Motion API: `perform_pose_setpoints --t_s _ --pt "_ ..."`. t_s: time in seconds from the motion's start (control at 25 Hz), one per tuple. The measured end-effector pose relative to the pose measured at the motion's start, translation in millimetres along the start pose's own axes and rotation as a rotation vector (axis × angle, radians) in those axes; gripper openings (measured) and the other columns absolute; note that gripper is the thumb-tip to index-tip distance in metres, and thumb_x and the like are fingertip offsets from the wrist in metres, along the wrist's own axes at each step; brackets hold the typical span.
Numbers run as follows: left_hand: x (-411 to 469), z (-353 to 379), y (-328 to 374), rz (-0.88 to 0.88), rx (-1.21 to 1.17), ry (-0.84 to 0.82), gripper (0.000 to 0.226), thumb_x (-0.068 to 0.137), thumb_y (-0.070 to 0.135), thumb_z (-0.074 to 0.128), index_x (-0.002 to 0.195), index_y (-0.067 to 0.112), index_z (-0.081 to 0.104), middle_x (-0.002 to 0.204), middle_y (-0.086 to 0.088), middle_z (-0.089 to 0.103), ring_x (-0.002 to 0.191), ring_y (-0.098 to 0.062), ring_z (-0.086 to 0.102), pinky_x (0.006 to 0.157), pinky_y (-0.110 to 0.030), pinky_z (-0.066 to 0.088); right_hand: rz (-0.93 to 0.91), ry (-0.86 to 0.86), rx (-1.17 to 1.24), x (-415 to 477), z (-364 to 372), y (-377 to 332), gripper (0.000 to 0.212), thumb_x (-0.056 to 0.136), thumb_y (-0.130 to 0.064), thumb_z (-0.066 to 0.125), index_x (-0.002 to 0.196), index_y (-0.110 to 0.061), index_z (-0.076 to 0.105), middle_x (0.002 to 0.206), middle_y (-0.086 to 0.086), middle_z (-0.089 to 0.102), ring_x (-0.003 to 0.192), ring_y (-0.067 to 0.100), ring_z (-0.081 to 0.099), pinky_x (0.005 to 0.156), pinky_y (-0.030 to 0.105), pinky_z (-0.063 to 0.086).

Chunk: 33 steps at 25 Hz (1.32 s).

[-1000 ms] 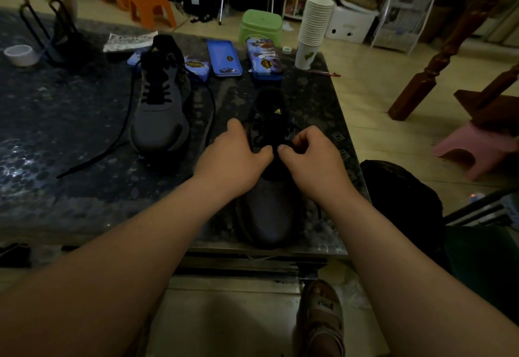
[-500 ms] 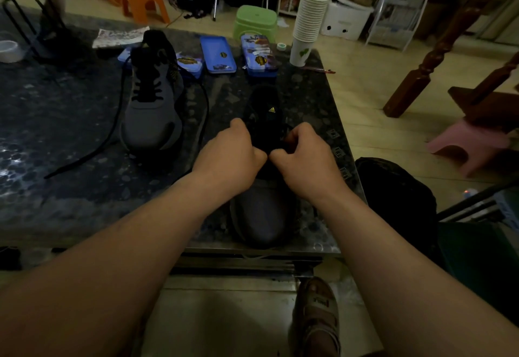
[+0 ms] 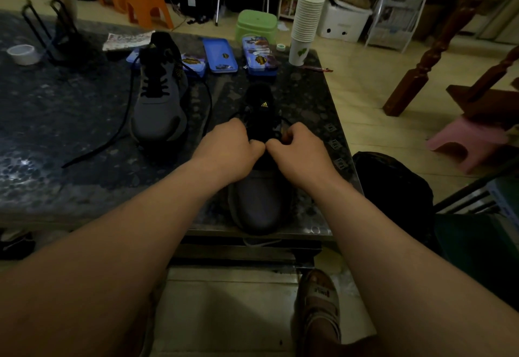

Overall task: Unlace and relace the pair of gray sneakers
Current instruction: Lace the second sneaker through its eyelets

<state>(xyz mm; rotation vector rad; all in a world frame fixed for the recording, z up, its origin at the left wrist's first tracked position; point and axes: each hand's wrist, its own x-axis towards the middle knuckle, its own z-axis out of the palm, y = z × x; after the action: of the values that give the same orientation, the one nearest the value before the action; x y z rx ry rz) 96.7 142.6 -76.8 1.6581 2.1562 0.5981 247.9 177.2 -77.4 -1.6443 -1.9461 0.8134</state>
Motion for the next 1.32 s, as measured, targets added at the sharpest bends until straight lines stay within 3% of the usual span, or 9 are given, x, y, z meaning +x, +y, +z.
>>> perform_pose_setpoints --t_s 0.16,0.36,0.52,0.68,0.88,1.08,1.2,1.32 --pt "-11.7 -3.2 -7.6 0.020 -0.009 -0.009 0.026 0.094 0.035 0.058 0.099 0.010 0.052 0.095 -0.007 0.060 0.081 -0.027 0.057 0.064 -0.034 0.039 -0.028 -0.021 -0.011 -12.7 5.4 -1.4 0.032 0.090 -0.042 0.064 0.104 -0.015 0.055 0.097 0.000 0.059 0.078 0.010 0.052 0.056 0.027 0.034" --pt "-19.9 3.6 -11.5 0.040 -0.063 0.031 0.024 0.095 0.030 0.057 0.100 0.008 0.052 0.097 -0.012 0.063 0.087 -0.032 0.061 0.071 -0.040 0.050 -0.026 -0.019 -0.008 -15.3 5.8 1.9 0.026 0.090 -0.040 0.064 0.100 -0.017 0.055 0.102 0.003 0.060 0.084 0.015 0.054 0.057 0.025 0.033" --pt "-20.2 4.2 -13.3 -0.015 -0.145 0.034 0.036 0.094 0.043 0.061 0.107 0.011 0.051 0.101 -0.007 0.062 0.088 -0.028 0.059 0.070 -0.037 0.045 -0.013 -0.034 -0.035 -13.3 5.4 0.3 0.028 0.090 -0.044 0.062 0.097 -0.018 0.053 0.102 0.004 0.060 0.082 0.015 0.055 0.056 0.029 0.033" --pt "-22.1 -0.3 -11.2 -0.074 -0.068 -0.039 0.042 0.095 0.051 0.059 0.106 0.013 0.046 0.100 -0.006 0.055 0.089 -0.028 0.054 0.073 -0.035 0.043 -0.024 -0.067 -0.133 -11.4 8.3 -2.4 0.026 0.089 -0.044 0.059 0.080 -0.020 0.051 0.101 0.010 0.063 0.082 0.020 0.055 0.054 0.030 0.029" --pt "-27.9 8.9 -0.5 -0.066 -0.077 -0.022 0.026 0.101 0.035 0.050 0.104 0.010 0.044 0.096 -0.006 0.057 0.082 -0.027 0.056 0.067 -0.037 0.039 -0.054 -0.041 -0.124 -16.7 7.8 -4.4 0.028 0.092 -0.029 0.057 0.070 -0.014 0.051 0.076 0.004 0.057 0.080 0.023 0.053 0.057 0.033 0.030" --pt "-28.2 16.4 -0.8 -0.069 -0.226 -0.008 0.018 0.101 0.023 0.050 0.099 0.009 0.039 0.091 -0.012 0.058 0.080 -0.031 0.056 0.065 -0.037 0.035 0.042 -0.051 -0.014 -17.1 1.2 -5.2 0.041 0.095 -0.024 0.058 0.058 -0.012 0.045 0.058 0.001 0.046 0.057 0.019 0.044 0.050 0.032 0.033" --pt "-24.2 15.7 -3.7 -0.073 -0.295 0.002 0.015 0.101 0.022 0.049 0.096 0.010 0.041 0.088 -0.010 0.058 0.075 -0.026 0.055 0.060 -0.037 0.033 0.109 -0.038 0.125 -15.7 2.4 -3.7 0.043 0.094 -0.023 0.058 0.055 -0.014 0.044 0.056 0.003 0.044 0.059 0.023 0.045 0.059 0.038 0.034" --pt "-26.3 13.7 -8.0 -0.105 -0.333 0.027 0.018 0.101 0.027 0.050 0.097 0.011 0.044 0.090 -0.008 0.059 0.076 -0.022 0.055 0.063 -0.038 0.038 0.060 -0.060 0.053 -17.6 5.9 -3.1 0.037 0.093 -0.029 0.059 0.060 -0.014 0.048 0.070 0.006 0.051 0.064 0.019 0.047 0.054 0.034 0.031"
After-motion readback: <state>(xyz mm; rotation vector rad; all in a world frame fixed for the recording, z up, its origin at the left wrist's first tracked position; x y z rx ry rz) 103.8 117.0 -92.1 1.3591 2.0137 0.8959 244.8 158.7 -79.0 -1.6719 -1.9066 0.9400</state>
